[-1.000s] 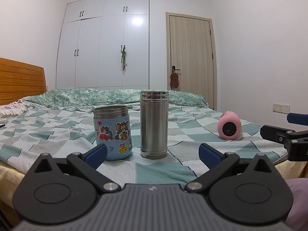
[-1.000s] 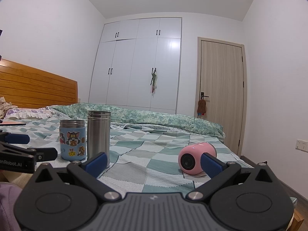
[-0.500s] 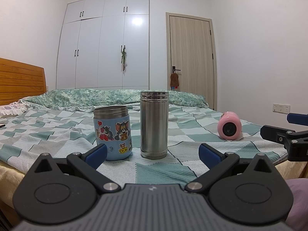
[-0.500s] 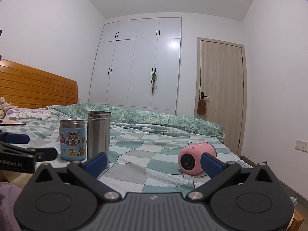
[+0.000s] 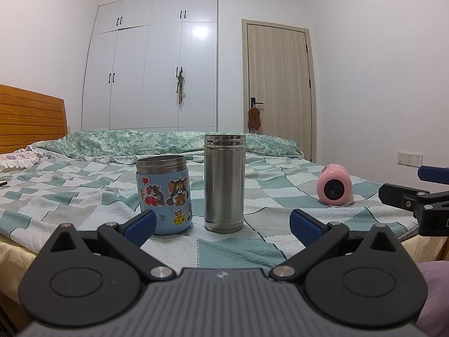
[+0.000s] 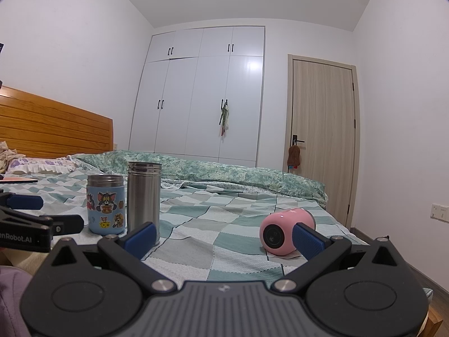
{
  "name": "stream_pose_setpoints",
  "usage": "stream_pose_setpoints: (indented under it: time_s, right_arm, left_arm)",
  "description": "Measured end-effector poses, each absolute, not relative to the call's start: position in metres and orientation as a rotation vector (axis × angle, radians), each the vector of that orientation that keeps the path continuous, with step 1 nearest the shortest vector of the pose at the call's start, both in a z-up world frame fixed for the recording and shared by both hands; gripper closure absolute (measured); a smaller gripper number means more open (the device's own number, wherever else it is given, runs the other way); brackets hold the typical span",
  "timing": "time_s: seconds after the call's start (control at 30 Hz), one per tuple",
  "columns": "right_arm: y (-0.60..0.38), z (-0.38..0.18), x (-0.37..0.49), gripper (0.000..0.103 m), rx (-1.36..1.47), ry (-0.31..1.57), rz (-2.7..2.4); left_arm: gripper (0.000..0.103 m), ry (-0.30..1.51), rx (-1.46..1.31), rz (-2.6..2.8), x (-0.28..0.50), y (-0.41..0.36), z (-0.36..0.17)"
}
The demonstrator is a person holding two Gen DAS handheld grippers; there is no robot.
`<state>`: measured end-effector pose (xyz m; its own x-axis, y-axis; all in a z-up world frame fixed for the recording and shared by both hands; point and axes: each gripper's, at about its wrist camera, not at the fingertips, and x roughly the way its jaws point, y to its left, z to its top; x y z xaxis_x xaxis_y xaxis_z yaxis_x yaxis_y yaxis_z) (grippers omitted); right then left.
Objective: Flip cup upright
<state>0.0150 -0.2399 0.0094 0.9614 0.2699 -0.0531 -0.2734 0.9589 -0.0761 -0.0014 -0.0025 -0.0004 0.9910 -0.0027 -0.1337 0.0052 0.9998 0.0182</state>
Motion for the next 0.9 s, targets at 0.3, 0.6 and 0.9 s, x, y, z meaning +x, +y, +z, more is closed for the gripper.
stream_pose_setpoints:
  time_s: [0.3,0.6,0.9]
  right_arm:
    - [-0.24,0.009,0.015,0.0,-0.083,0.042,0.275]
    - [-0.24,0.008,0.016,0.0,-0.084,0.042,0.275]
    - [-0.246,0.018,0.021,0.0,-0.054,0.067,0.275]
  left_arm:
    - [0.0,0.134,0.018,-0.003,-0.002,-0.002,0.0]
    - [0.0,0.133,0.018,-0.004,-0.002,-0.002,-0.001]
    - [0.0,0.183,0.044,-0.046,0.011,-0.011,0.01]
